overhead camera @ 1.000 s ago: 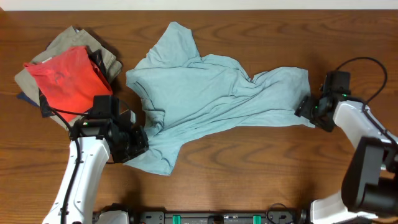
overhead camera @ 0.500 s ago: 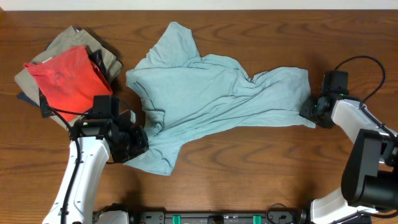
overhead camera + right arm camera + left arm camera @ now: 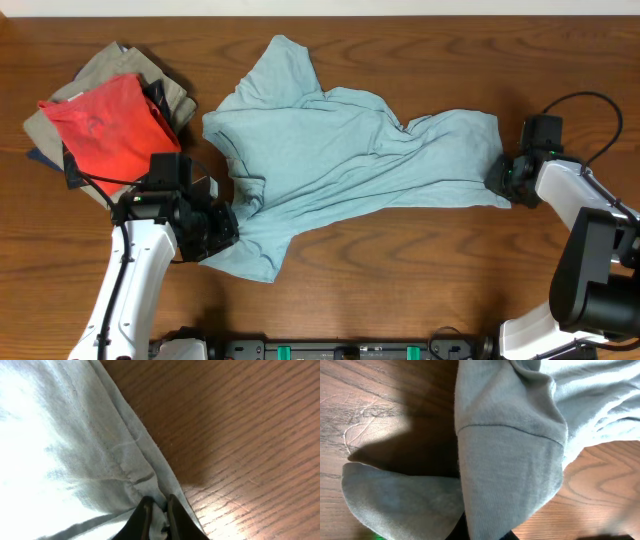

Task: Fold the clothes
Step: 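Grasp the shirt's bottom corners, left gripper left hem, right gripper right hem, then lift the shirt with both grippers and stretch it across the table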

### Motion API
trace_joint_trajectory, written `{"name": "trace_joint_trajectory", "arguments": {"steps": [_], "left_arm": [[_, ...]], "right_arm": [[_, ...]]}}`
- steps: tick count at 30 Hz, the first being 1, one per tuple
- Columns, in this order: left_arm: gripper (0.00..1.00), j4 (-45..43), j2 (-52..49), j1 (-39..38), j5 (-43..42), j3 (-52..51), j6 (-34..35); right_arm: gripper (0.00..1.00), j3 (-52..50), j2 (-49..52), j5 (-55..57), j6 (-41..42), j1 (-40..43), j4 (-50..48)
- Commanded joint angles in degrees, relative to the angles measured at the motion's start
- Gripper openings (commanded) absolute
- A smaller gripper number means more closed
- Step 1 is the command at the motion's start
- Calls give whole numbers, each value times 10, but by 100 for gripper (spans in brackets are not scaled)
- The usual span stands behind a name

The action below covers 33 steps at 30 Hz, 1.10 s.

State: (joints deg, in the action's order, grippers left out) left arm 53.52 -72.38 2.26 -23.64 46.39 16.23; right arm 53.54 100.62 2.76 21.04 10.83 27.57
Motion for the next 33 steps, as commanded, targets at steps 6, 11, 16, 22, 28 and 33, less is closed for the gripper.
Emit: {"name": "trace_joint_trajectory", "arguments": {"steps": [6,11,16,22,28,33], "left_arm": [[6,0,-4,4,0,-2,-10],[6,1,3,4,-27,7,-43],[6,38,26,4,-30,81,-53],[6,109,49,4,-29,250,-53],[6,129,69,4,-29,416,-52],[6,133,75,6,-29,524,-50]], "right_arm": [[6,18,-55,9,1,31,53],[3,20,-133,9,-7,49,96],[1,28,-229,0,-43,62,148],[1,121,-304,-50,-95,84,252],[1,285,-322,-67,-132,110,371],[1,413,-322,-67,-134,121,441]]}}
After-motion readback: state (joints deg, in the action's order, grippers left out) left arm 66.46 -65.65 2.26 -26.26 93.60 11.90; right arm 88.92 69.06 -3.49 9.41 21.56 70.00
